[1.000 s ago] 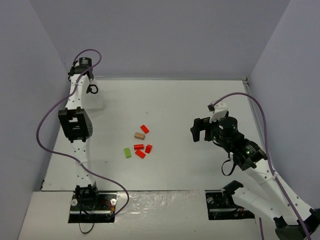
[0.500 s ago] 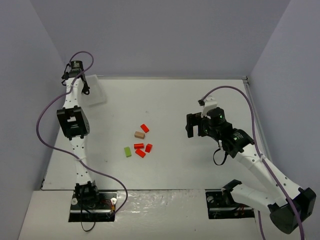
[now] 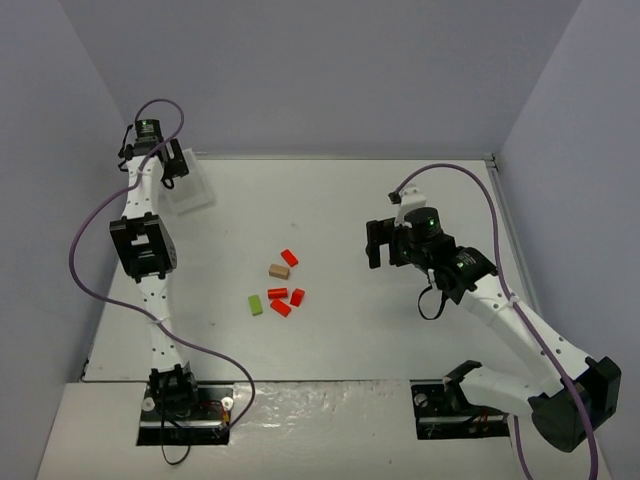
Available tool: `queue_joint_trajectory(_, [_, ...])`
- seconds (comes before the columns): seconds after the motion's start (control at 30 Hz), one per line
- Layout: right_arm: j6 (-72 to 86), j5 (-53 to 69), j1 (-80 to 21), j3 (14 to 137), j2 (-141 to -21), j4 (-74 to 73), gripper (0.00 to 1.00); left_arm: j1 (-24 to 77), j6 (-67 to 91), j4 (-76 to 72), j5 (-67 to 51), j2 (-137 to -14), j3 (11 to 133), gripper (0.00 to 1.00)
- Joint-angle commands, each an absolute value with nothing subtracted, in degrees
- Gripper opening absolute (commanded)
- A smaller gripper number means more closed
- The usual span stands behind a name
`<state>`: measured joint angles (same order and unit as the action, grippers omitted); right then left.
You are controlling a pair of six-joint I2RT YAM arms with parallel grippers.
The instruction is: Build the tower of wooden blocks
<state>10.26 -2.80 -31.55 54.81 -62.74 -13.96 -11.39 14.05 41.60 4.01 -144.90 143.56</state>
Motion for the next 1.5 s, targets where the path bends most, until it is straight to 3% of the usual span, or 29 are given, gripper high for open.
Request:
queue_joint_trajectory(0.0, [8.88, -5.29, -31.9, 58.07, -62.24, -11.07, 1.0, -8.89, 14.21, 38.85, 2.69, -128.54, 140.63, 0.97])
queue_joint_trajectory(0.2, [14.29, -14.99, -31.75, 58.34, -57.36, -11.23, 1.0, -0.18, 13.08, 38.87, 3.06, -110.54, 124.68, 0.97])
queue_joint_trajectory(0.47, [17.68, -10.89, -31.4, 55.22, -53.31, -11.28, 1.0, 18.86, 14.63, 38.35, 5.59, -92.59, 99.96, 0.97])
queue_joint_trajectory(0.63, [18.89, -11.36, -31.29, 51.48, -51.97, -11.34, 1.0, 29.01, 17.3, 38.31, 10.55, -87.69, 89.26, 0.97])
queue_joint_trajectory(1.03, [17.8, -8.77, -31.29, 49.31, -49.37, -11.25, 1.0, 36.16, 23.14, 34.81, 10.31, -93.2, 80.69, 0.97])
queue_joint_trajectory(1.47, [18.9, -6.6, -31.38, 48.15, -50.97, -11.34, 1.0, 36.29, 23.9, 28.9, 11.0, -99.15, 75.3, 0.97])
